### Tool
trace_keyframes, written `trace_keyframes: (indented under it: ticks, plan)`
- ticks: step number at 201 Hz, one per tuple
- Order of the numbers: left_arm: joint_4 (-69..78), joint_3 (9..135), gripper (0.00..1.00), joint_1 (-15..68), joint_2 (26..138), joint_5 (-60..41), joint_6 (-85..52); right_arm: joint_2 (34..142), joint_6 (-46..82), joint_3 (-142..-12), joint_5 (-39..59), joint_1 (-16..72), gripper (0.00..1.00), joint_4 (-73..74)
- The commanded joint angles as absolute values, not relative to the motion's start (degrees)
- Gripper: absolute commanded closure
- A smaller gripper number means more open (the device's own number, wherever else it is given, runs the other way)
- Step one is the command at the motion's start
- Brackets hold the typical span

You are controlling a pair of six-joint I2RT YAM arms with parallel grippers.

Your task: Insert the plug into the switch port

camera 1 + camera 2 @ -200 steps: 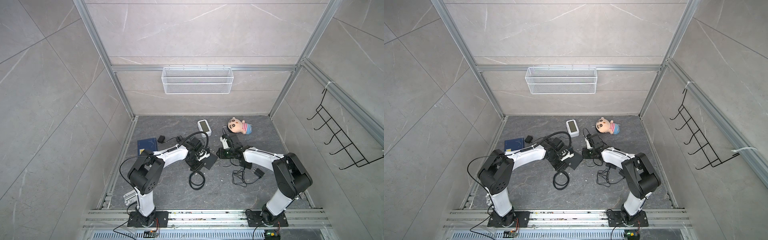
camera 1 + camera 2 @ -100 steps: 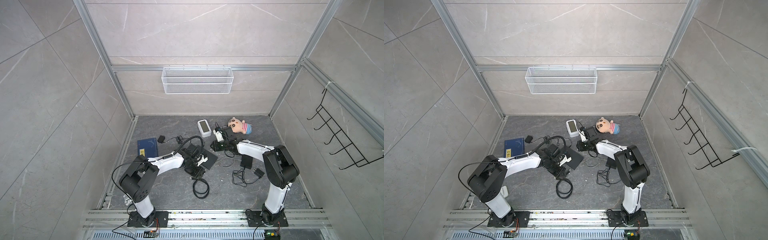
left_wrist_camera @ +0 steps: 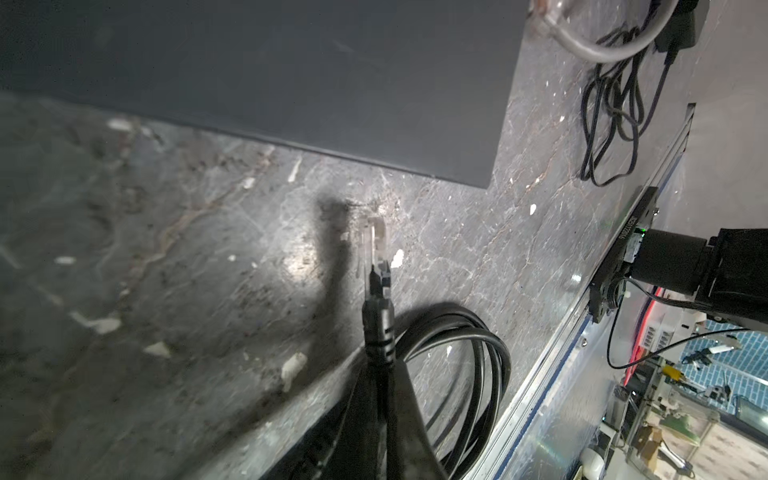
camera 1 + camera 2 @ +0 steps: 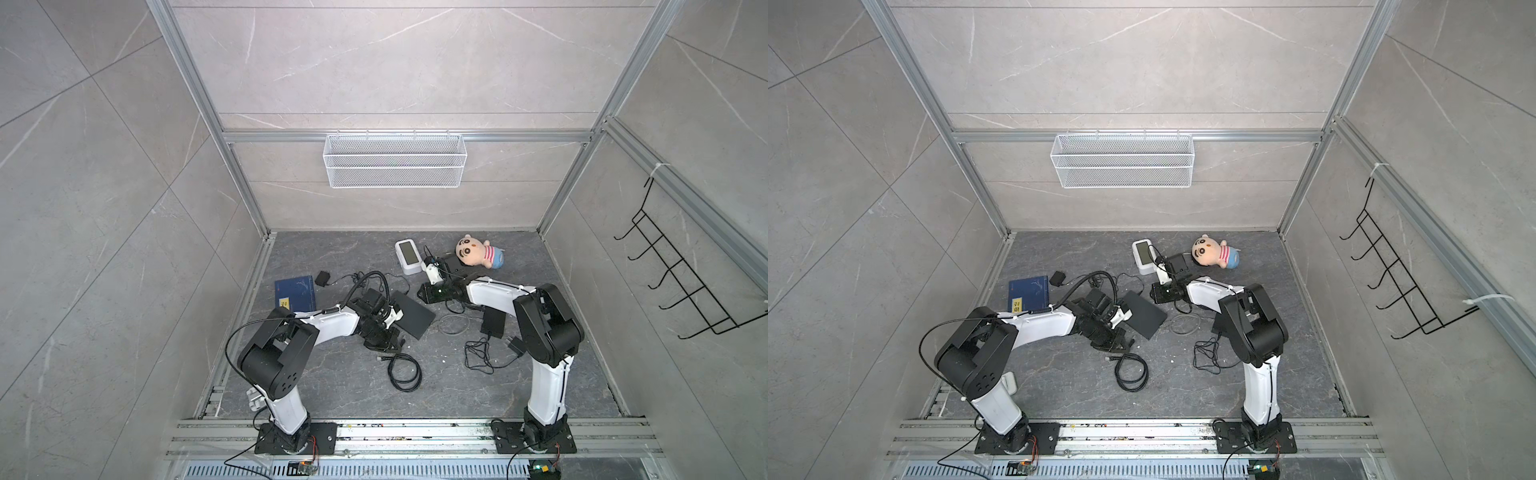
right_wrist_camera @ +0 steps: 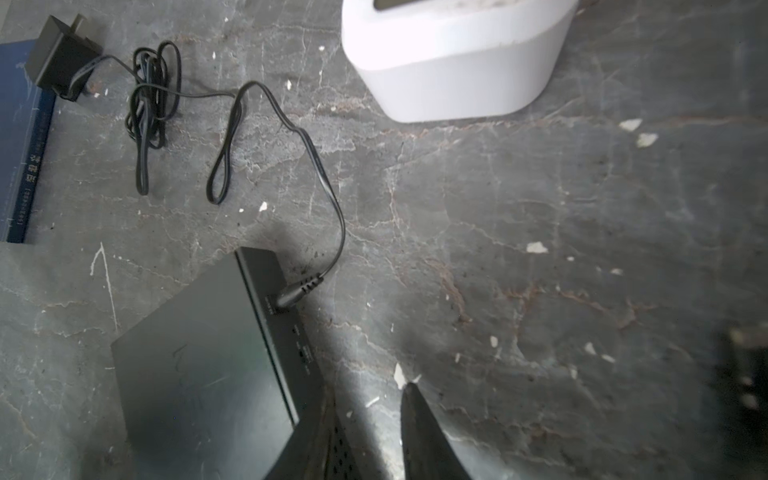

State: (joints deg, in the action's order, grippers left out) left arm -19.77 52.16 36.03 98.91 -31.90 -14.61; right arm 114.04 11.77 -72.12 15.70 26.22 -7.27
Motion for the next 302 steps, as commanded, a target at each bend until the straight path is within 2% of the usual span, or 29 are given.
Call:
trace_keyframes:
  ticks: [1, 33, 51, 96, 119, 151, 175, 209, 302]
  plan:
    - [-26.27, 55.74, 0.95, 38.19, 98.43, -22.84, -11.54, 115.05, 11.64, -72.8, 16.7, 26.23, 0.69, -7.79]
    - [-34.82, 60.03, 0.95, 42.66, 96.78, -5.35, -7.48, 113.89, 12.35, -72.05, 16.84, 26.24, 0.69, -7.93]
    - [-36.48, 60.21, 0.95, 44.91, 95.47, 1.2, -4.85, 111.86, 13.51, -70.5, 21.24, 26.26, 0.69, -7.84]
    - [-31.4, 57.4, 0.96, 44.64, 89.36, 3.23, -1.41, 104.34, 24.08, -57.19, 36.39, 25.81, 0.69, 4.44]
    - [-26.27, 54.88, 0.96, 44.05, 85.89, 0.2, -1.1, 103.32, 36.54, -49.75, 43.02, 25.45, 0.69, 19.51]
    - [-25.31, 53.6, 0.96, 43.77, 83.4, -1.63, -1.19, 104.97, 55.88, -40.39, 47.4, 25.72, 0.68, 50.03]
    - [-24.51, 52.59, 0.96, 43.68, 81.73, -2.41, -1.98, 107.8, 62.56, -39.2, 48.78, 26.83, 0.67, 59.56]
    - [-24.04, 52.16, 0.96, 43.48, 81.02, -3.02, -2.44, 109.97, 64.6, -39.54, 48.66, 29.72, 0.66, 63.92]
    - [-23.12, 52.95, 0.96, 42.89, 82.05, -4.16, -2.64, 109.5, 58.74, -41.48, 47.0, 32.66, 0.66, 54.21]
